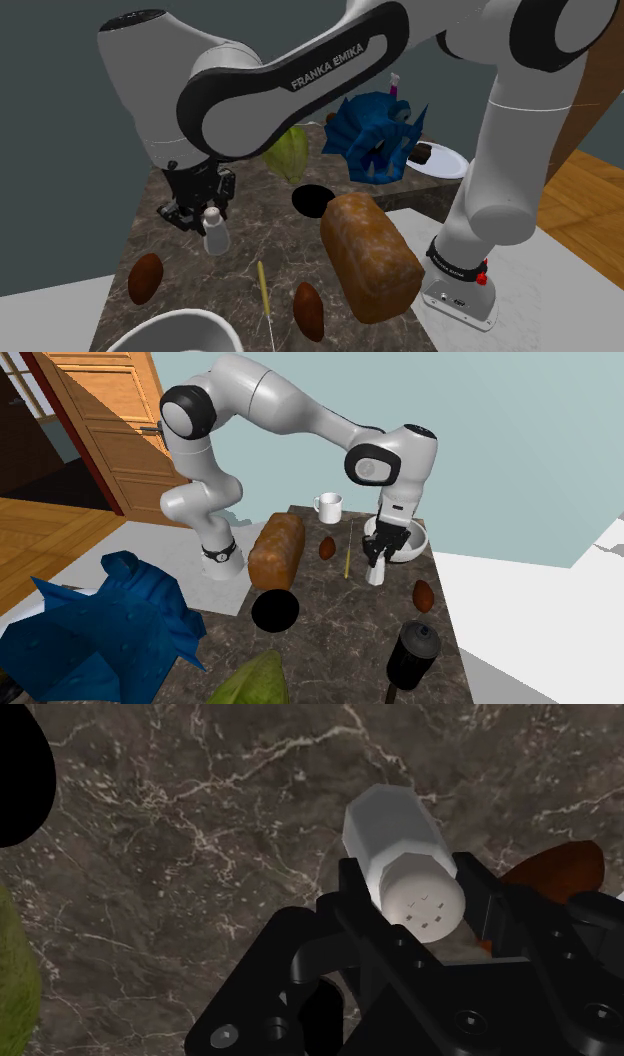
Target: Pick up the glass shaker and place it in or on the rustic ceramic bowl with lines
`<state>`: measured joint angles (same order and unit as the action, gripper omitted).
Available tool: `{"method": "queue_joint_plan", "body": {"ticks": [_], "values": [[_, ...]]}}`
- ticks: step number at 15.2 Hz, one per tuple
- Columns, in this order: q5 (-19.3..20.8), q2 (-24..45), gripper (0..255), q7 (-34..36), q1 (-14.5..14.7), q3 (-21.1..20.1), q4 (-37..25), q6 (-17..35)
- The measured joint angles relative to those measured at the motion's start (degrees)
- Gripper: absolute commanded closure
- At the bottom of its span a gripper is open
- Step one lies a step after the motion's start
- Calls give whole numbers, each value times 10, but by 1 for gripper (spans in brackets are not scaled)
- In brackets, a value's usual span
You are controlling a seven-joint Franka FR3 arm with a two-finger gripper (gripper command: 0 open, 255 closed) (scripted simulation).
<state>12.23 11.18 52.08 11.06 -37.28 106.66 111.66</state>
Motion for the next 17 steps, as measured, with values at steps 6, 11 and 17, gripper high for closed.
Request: {"method": "queue_joint_plan", "body": {"ticks": [6,11,17], "values": [[-14,-17,255,-11,-2,-3,-30,-43],[-44,-67,255,-51,-26,4,6,-42],[-107,-183,255,-151,-64,44,113,-22]]}}
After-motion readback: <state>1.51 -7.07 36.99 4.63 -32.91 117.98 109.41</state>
